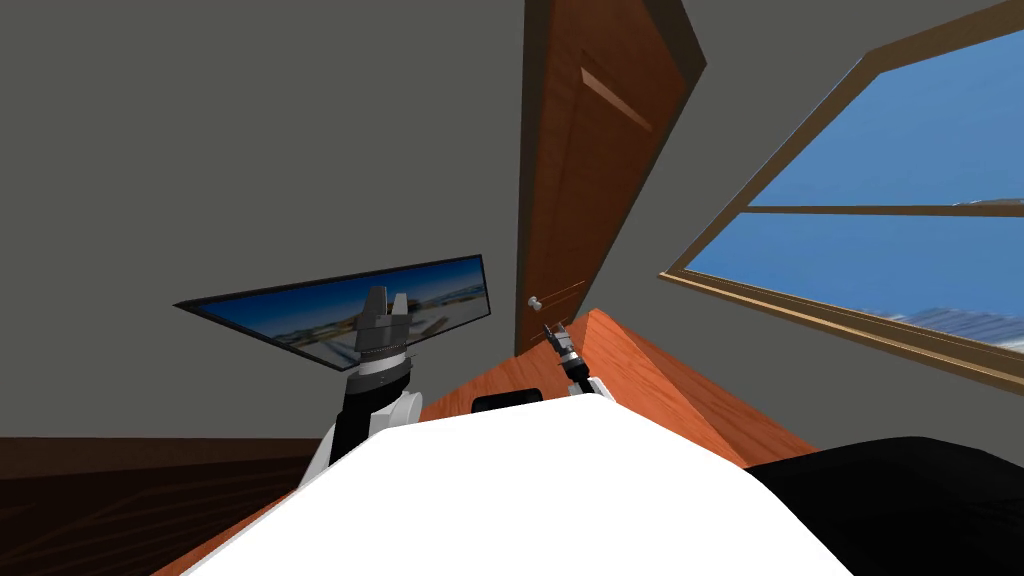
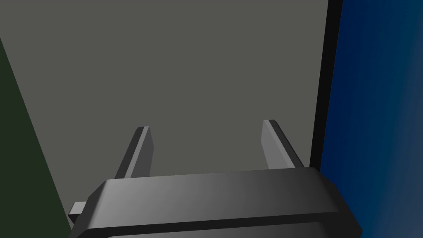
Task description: Pull the door open
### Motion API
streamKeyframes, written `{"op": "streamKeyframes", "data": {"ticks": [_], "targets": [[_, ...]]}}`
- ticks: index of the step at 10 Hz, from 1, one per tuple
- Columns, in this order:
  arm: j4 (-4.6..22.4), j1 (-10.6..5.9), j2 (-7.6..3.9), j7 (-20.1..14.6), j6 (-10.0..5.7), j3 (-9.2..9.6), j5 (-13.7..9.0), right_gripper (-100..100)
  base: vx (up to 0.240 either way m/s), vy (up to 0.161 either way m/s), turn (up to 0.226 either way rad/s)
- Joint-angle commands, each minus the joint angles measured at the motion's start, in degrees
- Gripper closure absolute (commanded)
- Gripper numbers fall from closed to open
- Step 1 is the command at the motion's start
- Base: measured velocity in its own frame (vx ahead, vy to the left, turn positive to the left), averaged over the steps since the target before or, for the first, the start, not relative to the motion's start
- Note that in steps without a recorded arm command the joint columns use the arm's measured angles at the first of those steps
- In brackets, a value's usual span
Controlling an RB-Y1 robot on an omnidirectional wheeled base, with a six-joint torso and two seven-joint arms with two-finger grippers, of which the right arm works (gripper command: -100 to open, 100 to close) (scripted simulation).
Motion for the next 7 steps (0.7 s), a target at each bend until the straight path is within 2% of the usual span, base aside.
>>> {"op": "streamKeyframes", "data": {"ticks": [1, 7], "targets": [[2.4, -0.55, 0.33, 2.5, -1.02, -0.18, 1.2, -100, 0.058, -0.091, 0.087], [10.5, -2.8, 0.51, 9.7, -4.13, -1.2, 4.7, -100, 0.075, -0.085, 0.067]]}}
